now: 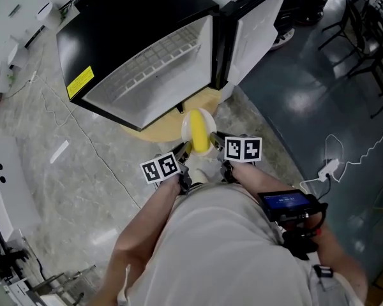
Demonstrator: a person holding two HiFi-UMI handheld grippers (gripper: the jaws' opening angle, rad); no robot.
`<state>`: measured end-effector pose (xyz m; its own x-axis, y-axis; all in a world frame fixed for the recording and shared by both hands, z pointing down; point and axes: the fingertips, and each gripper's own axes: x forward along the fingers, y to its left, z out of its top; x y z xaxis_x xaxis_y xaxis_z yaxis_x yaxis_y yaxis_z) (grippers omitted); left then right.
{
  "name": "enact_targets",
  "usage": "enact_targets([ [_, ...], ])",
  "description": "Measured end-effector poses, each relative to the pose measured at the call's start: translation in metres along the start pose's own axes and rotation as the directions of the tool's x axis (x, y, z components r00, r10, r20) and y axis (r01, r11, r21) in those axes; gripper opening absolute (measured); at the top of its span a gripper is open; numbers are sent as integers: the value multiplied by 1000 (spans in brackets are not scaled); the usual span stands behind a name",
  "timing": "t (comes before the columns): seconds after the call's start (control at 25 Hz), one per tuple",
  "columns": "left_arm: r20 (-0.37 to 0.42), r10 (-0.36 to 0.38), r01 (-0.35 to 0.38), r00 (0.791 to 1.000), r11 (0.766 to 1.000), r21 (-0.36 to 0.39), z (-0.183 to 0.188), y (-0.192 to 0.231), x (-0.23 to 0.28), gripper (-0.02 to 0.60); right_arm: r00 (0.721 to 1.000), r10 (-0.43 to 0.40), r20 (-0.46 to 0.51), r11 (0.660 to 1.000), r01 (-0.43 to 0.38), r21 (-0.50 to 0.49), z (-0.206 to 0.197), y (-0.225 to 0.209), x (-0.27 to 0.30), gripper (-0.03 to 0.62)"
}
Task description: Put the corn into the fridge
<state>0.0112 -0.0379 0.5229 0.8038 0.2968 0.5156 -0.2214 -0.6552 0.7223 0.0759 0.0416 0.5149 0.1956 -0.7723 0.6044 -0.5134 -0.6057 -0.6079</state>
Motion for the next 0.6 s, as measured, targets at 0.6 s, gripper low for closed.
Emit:
enact_targets([
  [0.6,79,57,-53,995,997,-52,35,41,-19,70,996,44,-76,995,-51,-82,13,35,54,57],
])
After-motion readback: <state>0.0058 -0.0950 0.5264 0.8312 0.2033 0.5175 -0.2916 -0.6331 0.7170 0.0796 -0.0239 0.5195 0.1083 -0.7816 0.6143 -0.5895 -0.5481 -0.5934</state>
